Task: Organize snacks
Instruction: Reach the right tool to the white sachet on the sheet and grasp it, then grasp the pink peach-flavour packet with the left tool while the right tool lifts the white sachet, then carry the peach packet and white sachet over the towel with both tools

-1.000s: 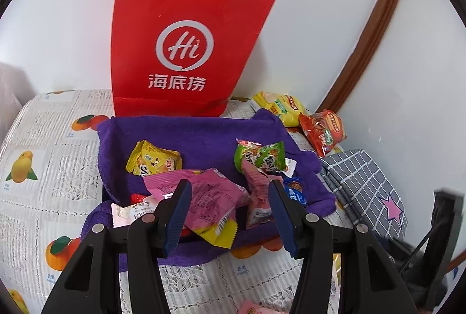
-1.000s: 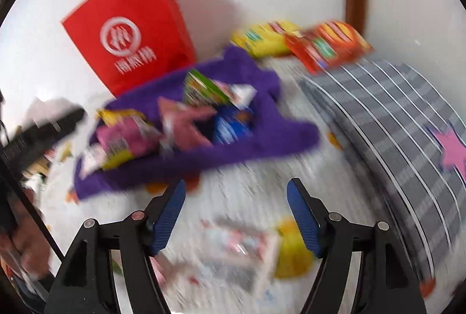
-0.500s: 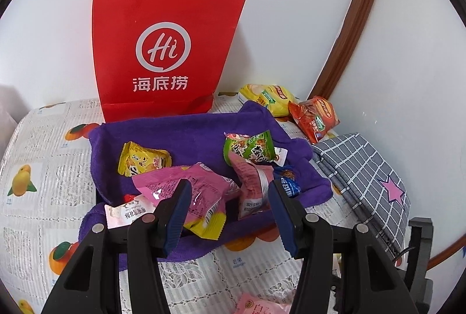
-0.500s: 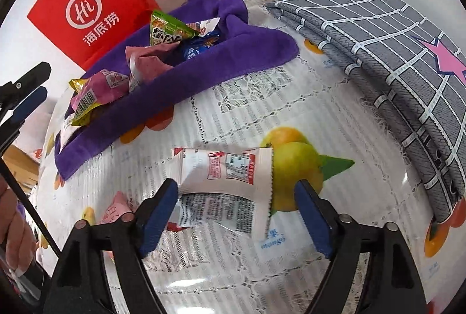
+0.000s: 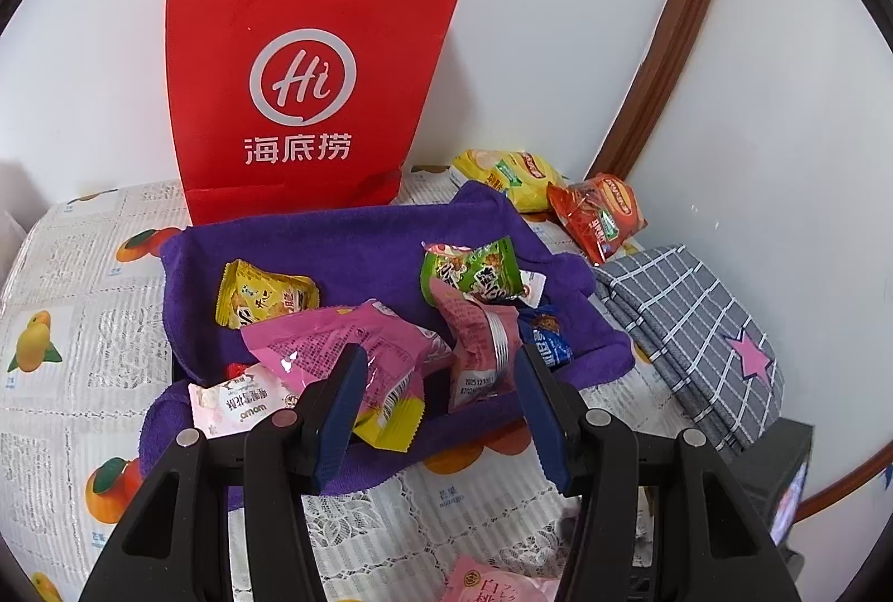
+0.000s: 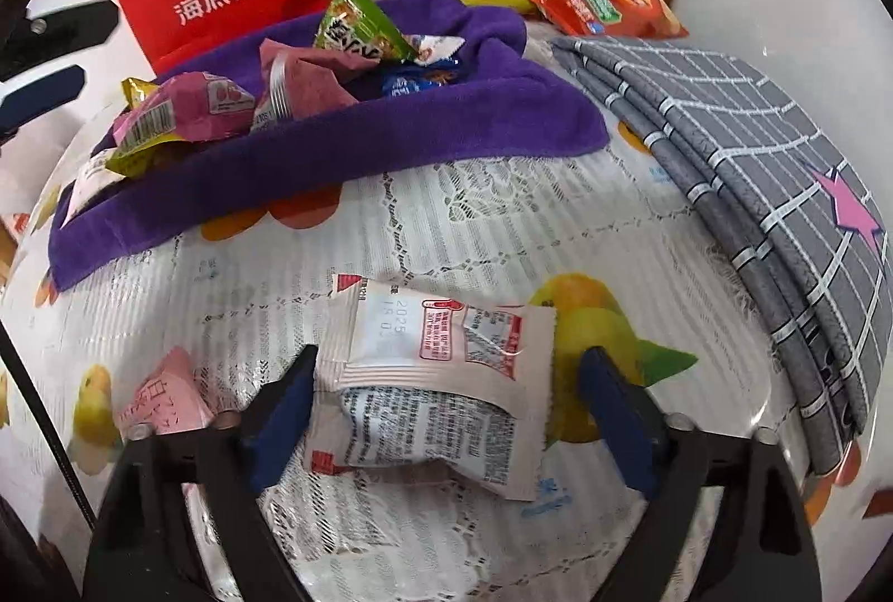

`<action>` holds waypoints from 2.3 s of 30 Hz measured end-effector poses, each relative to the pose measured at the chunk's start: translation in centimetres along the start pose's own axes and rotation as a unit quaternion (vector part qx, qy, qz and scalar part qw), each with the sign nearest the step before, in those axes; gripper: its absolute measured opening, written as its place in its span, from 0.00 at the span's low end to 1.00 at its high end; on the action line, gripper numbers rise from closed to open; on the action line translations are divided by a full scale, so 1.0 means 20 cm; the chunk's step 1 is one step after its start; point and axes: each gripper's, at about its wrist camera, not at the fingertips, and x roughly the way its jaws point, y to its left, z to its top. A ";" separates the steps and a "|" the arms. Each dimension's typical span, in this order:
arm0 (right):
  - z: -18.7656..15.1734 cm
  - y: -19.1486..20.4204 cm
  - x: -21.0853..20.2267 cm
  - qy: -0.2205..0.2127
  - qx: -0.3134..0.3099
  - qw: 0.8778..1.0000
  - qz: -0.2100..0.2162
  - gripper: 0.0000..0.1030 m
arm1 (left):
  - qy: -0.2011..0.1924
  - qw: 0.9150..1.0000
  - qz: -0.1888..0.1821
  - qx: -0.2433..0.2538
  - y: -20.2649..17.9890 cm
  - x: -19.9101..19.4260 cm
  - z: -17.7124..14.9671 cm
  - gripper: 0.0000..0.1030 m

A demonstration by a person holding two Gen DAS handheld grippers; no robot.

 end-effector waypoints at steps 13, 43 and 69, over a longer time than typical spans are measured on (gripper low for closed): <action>0.00 -0.14 -0.10 -0.006 0.009 0.996 0.083 0.49 | 0.060 0.997 -0.017 0.043 -0.09 0.02 -0.22 0.51; -0.14 -0.33 -0.27 -0.031 0.045 0.992 0.110 0.32 | 0.128 0.974 -0.007 0.185 -0.36 0.03 -0.70 0.71; -0.08 -0.32 -0.37 -0.038 0.032 0.991 0.126 0.32 | 0.064 0.992 0.022 0.109 -0.29 -0.17 -0.50 0.32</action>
